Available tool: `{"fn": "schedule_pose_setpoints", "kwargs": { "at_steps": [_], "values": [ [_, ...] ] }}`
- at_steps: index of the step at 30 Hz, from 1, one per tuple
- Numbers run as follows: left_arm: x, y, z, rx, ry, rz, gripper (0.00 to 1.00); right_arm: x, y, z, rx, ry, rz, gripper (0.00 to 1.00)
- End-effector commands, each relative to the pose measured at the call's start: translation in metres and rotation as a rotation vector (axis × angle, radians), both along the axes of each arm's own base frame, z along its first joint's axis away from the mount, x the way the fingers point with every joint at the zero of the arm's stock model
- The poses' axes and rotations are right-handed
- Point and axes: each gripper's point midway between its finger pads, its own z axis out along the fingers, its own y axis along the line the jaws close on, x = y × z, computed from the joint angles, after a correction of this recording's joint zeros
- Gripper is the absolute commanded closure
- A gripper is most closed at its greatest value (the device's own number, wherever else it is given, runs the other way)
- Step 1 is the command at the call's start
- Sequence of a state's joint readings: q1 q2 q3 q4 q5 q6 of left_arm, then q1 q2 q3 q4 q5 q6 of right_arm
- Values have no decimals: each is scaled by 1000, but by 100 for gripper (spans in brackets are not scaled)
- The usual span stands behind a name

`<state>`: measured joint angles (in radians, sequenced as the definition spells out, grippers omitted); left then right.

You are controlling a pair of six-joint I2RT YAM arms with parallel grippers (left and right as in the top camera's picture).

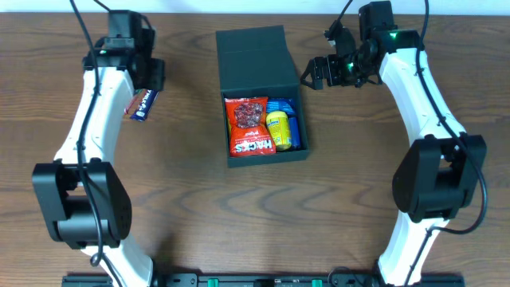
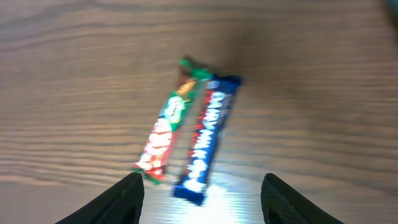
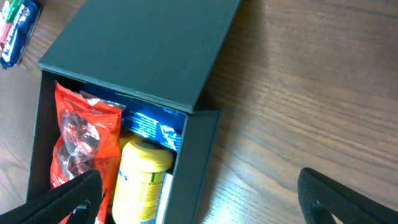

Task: Pack container
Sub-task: 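Lift the right gripper out of the box and move left gripper to bars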

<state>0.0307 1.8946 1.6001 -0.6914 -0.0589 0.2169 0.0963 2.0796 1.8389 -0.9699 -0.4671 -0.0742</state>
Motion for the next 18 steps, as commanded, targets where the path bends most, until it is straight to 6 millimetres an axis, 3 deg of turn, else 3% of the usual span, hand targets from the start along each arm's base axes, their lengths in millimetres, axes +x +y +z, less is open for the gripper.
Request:
{"fn": "schedule_pose_setpoints", "kwargs": {
  "at_steps": [1,8,18],
  "values": [
    [-3,25,-29,53,78,-5,39,4,-1,18,0,-62,22,1],
    [4,25,-72,11,134,-40,39,4,-1,18,0,-62,21,1],
    [11,16,-103,-15,159,-117,41,4,-1,18,0,-61,21,1]
  ]
}}
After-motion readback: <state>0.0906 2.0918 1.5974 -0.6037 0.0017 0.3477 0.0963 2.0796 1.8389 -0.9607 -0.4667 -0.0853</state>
